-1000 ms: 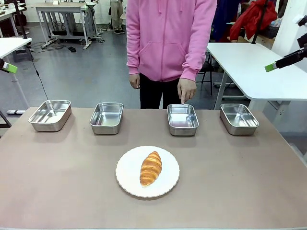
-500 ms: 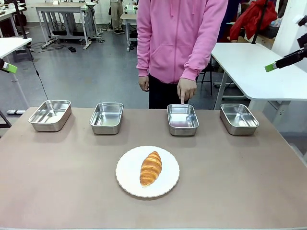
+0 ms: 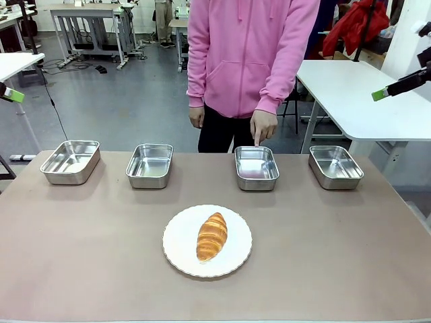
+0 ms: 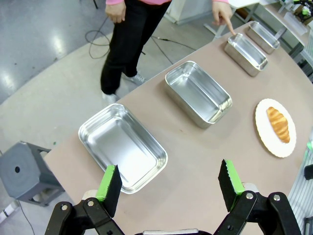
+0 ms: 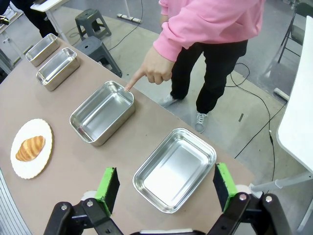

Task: Place the bread in the container.
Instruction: Place the Butter Roll into the Airtight Container indicated by the human.

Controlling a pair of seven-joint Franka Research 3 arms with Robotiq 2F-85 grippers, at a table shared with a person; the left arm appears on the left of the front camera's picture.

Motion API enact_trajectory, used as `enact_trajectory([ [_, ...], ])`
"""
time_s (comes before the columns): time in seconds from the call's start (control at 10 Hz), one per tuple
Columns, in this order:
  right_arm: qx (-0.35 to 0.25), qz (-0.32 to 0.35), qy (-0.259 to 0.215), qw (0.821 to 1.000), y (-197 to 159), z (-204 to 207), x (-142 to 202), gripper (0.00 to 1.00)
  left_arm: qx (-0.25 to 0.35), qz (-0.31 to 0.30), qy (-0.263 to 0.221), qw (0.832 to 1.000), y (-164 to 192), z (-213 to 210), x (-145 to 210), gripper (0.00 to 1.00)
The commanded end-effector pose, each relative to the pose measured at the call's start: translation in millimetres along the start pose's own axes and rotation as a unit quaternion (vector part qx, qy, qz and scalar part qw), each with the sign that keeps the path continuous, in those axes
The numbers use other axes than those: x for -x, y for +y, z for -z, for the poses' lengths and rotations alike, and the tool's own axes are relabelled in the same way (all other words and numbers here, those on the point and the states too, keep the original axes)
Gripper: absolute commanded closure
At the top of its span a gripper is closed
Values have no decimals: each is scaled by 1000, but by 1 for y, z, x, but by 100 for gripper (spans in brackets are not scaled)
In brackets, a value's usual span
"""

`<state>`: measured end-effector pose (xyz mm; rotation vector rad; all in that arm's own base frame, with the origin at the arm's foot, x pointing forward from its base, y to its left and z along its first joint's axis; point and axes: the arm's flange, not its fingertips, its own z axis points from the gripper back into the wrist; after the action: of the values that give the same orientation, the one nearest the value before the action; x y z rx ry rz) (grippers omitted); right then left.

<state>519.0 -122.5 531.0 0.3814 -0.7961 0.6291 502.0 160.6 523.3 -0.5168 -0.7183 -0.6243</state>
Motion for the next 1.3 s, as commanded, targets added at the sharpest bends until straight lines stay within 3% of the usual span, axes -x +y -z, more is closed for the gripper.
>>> enact_trajectory([
  [0.0,12,15,7,1000,19,6,-15,0,-2,-2,-1,1000,0,-2,-3,0],
  [0.3,68,37,48,996,108,19,-58,0,-2,-2,-1,1000,0,-2,-3,0],
  [0.5,106,68,92,988,176,43,-67,0,-2,-2,-1,1000,0,-2,-3,0],
  [0.6,133,123,125,975,218,63,-69,0,-2,-2,-1,1000,0,-2,-3,0],
  [0.8,179,189,118,958,290,95,-67,0,-2,-2,-1,1000,0,-2,-3,0],
  [0.9,184,230,110,949,319,114,-63,0,-2,-2,-1,1000,0,-2,-3,0],
  [1.0,170,290,132,933,347,139,-58,0,-2,-2,-1,1000,0,-2,-3,0],
  [1.2,197,343,151,906,366,177,-51,0,-2,-2,-1,1000,0,-2,-3,0],
])
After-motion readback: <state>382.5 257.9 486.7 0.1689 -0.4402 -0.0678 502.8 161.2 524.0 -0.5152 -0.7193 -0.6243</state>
